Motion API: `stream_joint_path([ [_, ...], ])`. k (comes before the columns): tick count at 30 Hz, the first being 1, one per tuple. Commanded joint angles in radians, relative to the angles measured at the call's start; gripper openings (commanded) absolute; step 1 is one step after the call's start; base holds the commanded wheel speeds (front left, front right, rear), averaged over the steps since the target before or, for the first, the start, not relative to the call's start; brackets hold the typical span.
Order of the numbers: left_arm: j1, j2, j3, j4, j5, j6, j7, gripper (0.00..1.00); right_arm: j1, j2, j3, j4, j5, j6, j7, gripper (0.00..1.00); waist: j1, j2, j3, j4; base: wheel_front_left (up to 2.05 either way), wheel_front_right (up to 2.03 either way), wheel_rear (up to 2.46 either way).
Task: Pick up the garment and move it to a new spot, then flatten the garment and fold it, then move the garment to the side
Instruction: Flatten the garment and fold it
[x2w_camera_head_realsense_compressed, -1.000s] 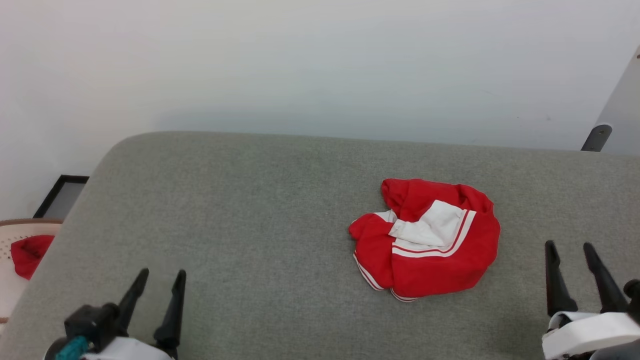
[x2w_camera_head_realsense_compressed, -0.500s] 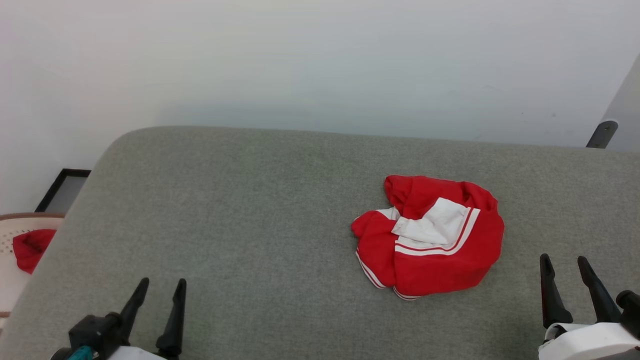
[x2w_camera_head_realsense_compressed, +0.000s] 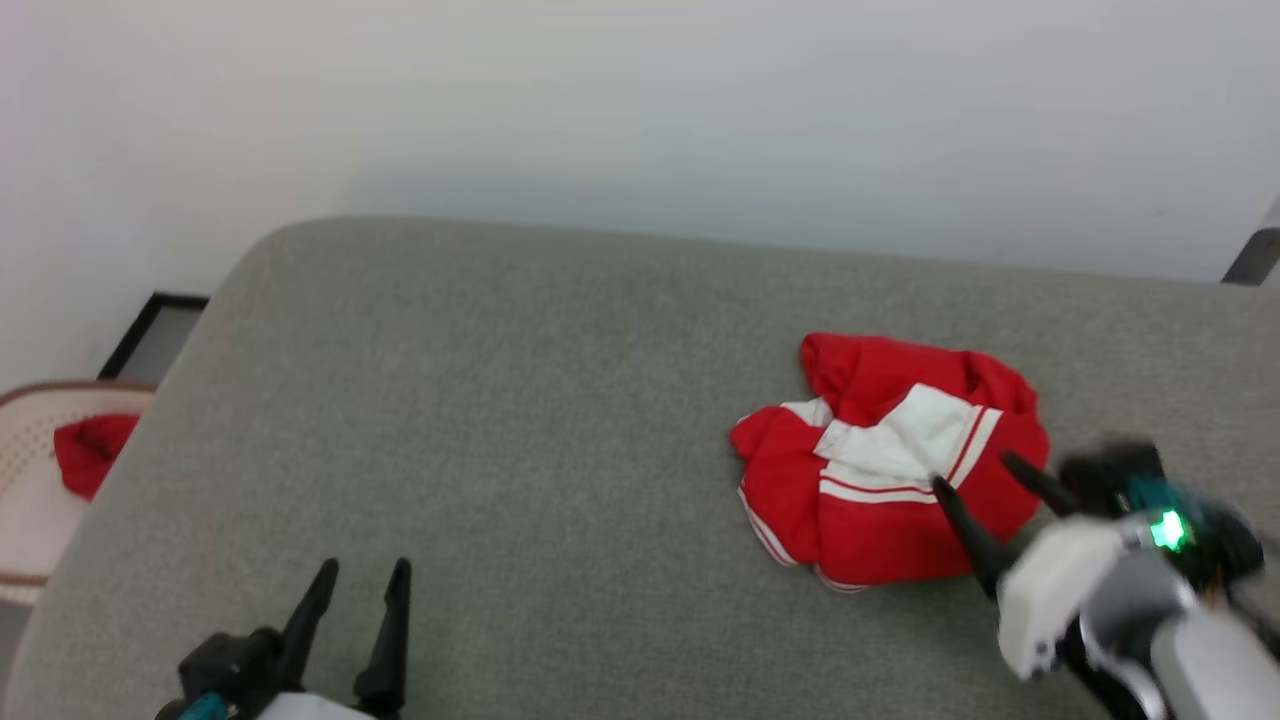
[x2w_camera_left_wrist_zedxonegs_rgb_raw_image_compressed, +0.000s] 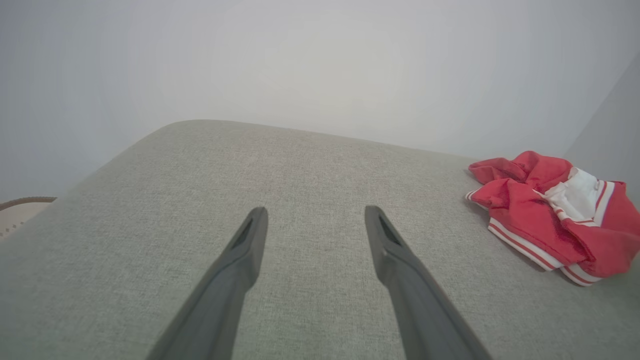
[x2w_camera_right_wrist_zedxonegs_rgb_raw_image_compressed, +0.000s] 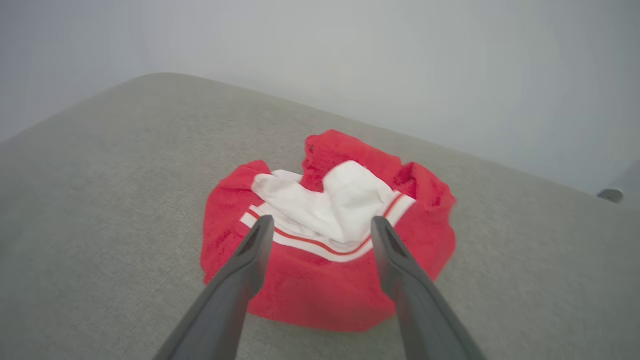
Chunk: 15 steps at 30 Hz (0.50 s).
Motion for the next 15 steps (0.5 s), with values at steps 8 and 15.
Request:
stream_joint_path([
  [8, -0.066, -0.057, -0.006, 0.021, 0.017, -0.009, 0.0, 1.0, -0.225, -0.108, 0.201, -0.061, 0.068, -0.001, 0.346, 1.0, 0.0, 0.0, 0.133, 0.07, 0.0, 0.0, 0.0],
  [15, -0.113, -0.084, -0.035, 0.035, -0.007, -0.007, 0.0, 1.0, -0.35, -0.191, 0.35, -0.04, 0.092, -0.001, 0.417, 1.0, 0.0, 0.0, 0.182, 0.109, 0.0, 0.0, 0.0],
])
